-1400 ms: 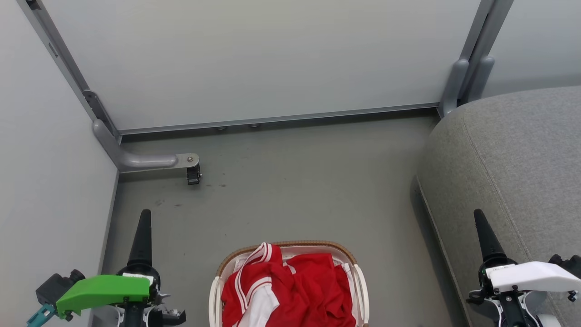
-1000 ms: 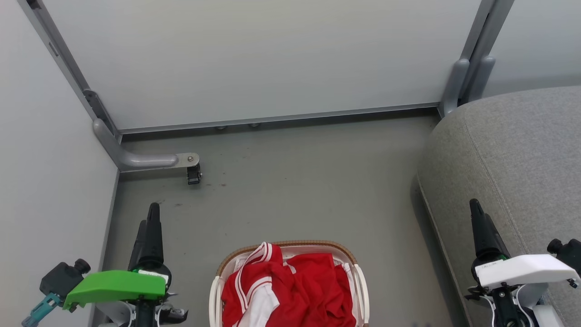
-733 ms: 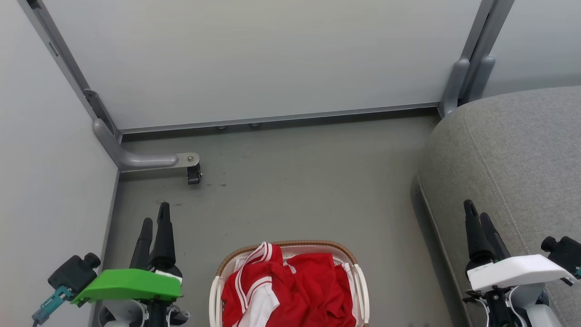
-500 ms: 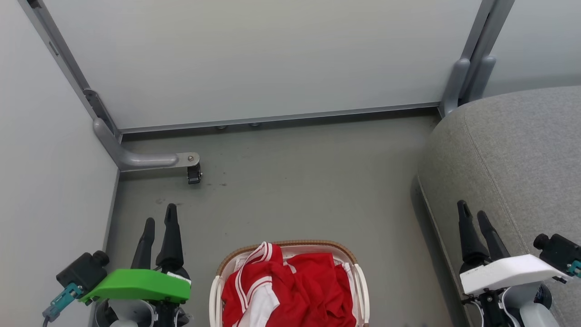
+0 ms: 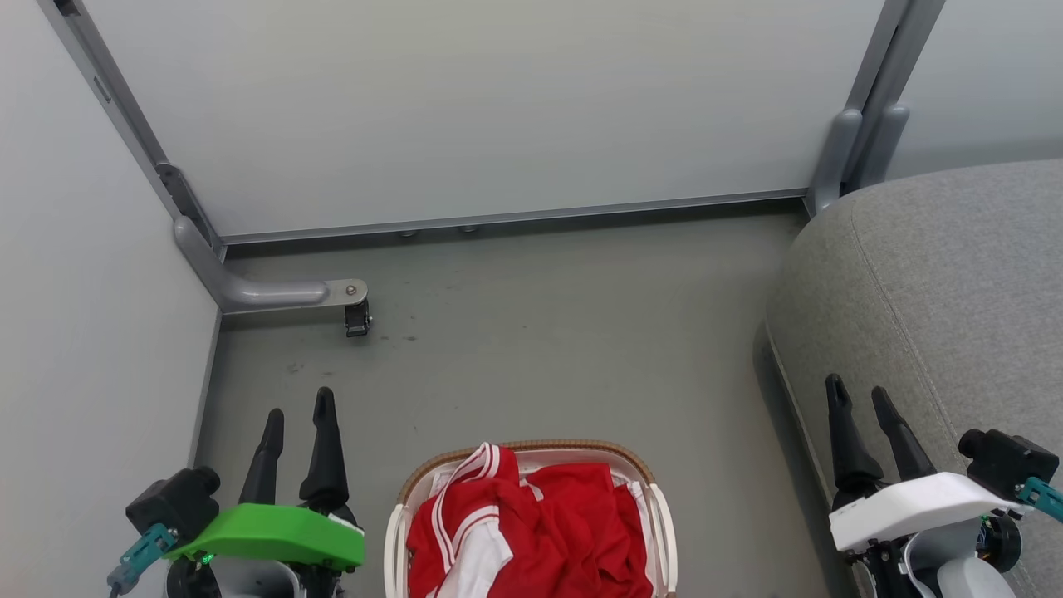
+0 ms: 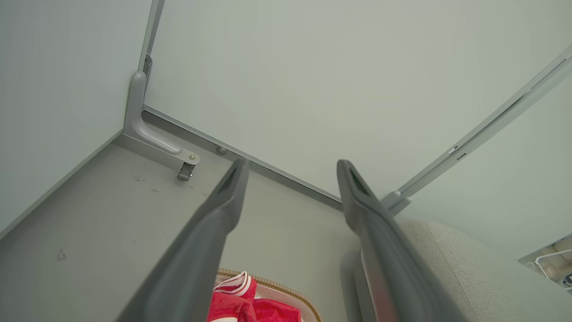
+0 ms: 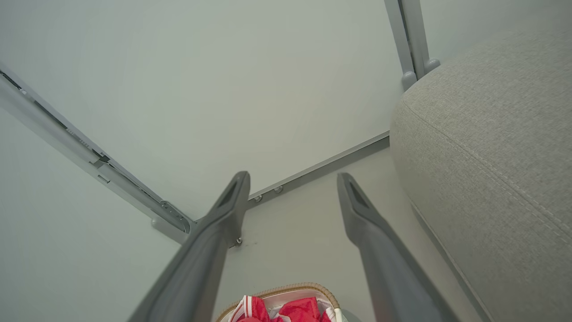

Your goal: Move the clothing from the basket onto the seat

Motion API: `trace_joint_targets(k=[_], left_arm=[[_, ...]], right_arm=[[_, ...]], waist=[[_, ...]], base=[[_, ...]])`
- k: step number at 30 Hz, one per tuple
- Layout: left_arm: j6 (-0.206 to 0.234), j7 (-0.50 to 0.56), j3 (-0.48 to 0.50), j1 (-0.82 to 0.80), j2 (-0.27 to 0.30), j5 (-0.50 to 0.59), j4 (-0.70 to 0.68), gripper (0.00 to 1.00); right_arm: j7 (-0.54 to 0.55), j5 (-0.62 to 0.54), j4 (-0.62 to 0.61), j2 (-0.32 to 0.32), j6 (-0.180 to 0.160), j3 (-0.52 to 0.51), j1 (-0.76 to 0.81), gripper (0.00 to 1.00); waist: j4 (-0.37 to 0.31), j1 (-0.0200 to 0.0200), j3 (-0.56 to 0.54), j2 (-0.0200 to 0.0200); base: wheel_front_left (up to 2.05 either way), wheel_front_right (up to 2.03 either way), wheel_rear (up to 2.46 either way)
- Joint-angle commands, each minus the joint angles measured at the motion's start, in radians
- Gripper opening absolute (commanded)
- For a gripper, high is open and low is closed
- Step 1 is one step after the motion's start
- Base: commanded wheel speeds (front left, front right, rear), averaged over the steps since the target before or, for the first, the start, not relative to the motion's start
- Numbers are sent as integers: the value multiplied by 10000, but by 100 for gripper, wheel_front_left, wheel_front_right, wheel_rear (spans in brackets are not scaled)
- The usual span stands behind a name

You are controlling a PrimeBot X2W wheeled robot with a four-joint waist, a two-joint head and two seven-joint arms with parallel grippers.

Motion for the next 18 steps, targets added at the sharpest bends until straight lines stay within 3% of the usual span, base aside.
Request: trace_joint_targets(k=[1, 18], left_arm=[[81, -96, -49, 75, 70, 241, -27, 100], [93, -485, -400, 114, 83, 1486, 479, 100]], right_arm=[[-106, -311, -38, -69, 4, -27, -2, 100], [-499, -1957, 47, -85, 5, 87, 37, 100]], waist=[[6, 0, 4, 0], [31, 0, 54, 0]], base=[[0, 0, 0], [0, 0, 0]])
